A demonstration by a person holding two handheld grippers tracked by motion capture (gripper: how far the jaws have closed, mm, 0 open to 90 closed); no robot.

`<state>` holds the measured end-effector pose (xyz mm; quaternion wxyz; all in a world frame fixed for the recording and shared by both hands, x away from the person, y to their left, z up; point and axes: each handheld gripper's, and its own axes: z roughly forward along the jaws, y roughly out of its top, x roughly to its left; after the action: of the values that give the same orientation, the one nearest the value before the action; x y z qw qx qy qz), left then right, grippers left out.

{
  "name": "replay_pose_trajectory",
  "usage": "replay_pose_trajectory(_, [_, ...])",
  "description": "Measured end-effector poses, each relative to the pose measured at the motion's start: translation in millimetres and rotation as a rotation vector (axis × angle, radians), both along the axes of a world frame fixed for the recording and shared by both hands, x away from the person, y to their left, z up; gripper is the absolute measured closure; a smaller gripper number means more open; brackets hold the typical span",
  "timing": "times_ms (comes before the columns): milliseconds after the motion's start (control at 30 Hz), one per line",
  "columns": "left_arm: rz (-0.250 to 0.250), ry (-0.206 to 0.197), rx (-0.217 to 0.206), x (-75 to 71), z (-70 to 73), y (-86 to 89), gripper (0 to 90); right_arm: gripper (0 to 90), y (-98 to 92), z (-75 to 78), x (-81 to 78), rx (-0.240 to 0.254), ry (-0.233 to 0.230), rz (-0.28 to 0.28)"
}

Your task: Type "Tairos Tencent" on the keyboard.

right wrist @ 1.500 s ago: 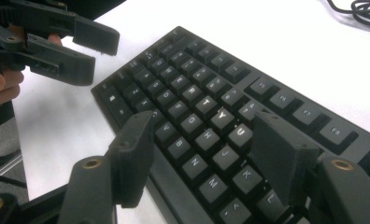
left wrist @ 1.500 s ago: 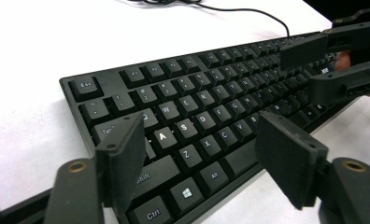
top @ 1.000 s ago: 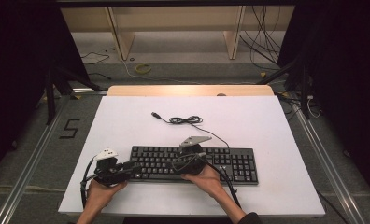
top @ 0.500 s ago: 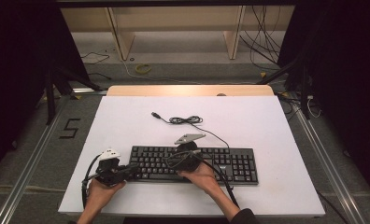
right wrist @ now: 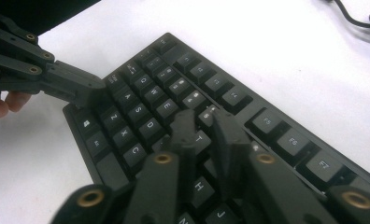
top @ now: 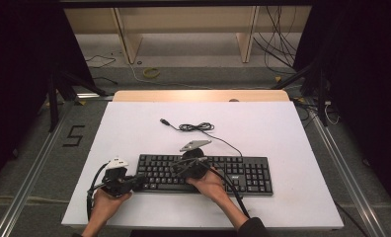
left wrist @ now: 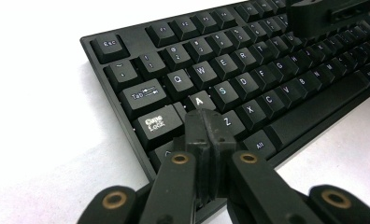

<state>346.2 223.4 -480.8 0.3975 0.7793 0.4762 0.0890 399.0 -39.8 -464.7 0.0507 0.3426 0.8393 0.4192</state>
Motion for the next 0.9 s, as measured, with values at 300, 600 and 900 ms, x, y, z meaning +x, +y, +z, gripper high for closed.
replay_pose_trajectory(300, [-0.003,0.002,0.001,0.3,-0.1,0.1,89.1,90.0,7.8,-5.4,3.6,-0.025,0.014,0.002])
replay_pose_trajectory(600, [-0.004,0.003,0.001,0.3,-0.1,0.2,89.1,90.0,13.3,-8.9,6.2,-0.039,0.022,0.001])
replay_pose_trajectory(900, [-0.004,0.006,0.003,0.7,-0.6,0.0,89.1,90.0,16.4,-12.3,8.1,-0.051,0.029,-0.001])
